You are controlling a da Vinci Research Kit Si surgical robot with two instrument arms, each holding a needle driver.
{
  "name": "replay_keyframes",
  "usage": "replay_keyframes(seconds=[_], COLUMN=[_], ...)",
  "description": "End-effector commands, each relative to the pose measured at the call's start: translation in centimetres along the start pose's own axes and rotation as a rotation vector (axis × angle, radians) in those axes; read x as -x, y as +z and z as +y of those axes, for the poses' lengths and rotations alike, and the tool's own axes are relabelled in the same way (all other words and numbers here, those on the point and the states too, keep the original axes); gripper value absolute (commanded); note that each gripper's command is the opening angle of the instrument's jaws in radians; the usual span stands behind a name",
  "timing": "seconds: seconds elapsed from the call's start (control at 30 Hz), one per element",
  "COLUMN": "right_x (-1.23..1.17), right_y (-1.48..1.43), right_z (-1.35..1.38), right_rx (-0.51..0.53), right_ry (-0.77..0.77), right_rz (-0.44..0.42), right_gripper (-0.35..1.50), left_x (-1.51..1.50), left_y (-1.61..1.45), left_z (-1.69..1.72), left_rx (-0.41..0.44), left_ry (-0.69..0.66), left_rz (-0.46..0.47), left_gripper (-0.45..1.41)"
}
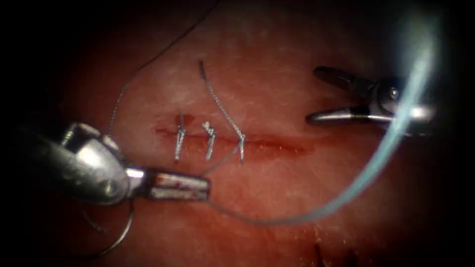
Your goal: Wound Closure
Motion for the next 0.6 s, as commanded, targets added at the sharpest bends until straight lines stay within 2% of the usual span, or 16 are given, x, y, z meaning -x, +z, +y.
replay_keyframes(seconds=[0.03, 0.13, 0.27, 0.33, 0.4, 0.43, 0.5, 0.53, 0.6], right_x=[0.03, 0.02, 0.09, 0.11, 0.19, 0.2, 0.21, 0.24, 0.26], right_y=[0.18, 0.49, 0.84, 0.91, 1.1, 1.13, 1.16, 1.22, 1.28], right_z=[-0.19, -0.33, -0.46, -0.51, -0.66, -0.69, -0.72, -0.77, -0.81], right_rx=[-0.008, -0.001, -0.005, -0.008, -0.017, -0.02, -0.022, -0.029, -0.039], right_ry=[-0.007, -0.014, -0.025, -0.029, -0.042, -0.045, -0.047, -0.052, -0.057], right_rz=[0.001, 0.012, 0.025, 0.029, 0.046, 0.052, 0.053, 0.058, 0.064], right_gripper=[0.81, 0.74, 0.62, 0.57, 0.41, 0.32, 0.27, 0.07, -0.08], left_x=[0.02, 0.03, -0.08, -0.11, -0.22, -0.24, -0.25, -0.27, -0.28], left_y=[0.05, 0.06, 0.11, 0.14, 0.25, 0.28, 0.3, 0.36, 0.41], left_z=[0.1, -0.02, -0.14, -0.16, -0.26, -0.3, -0.34, -0.42, -0.48], left_rx=[0.007, 0.024, 0.023, 0.021, 0.017, 0.012, 0.007, 0.001, -0.001], left_ry=[0.004, 0.05, 0.043, 0.04, 0.001, -0.017, -0.029, -0.06, -0.072], left_rz=[0.004, 0.023, 0.072, 0.094, 0.196, 0.218, 0.231, 0.257, 0.274], left_gripper=[-0.45, -0.45, -0.45, -0.45, -0.45, -0.45, -0.45, -0.45, -0.45])
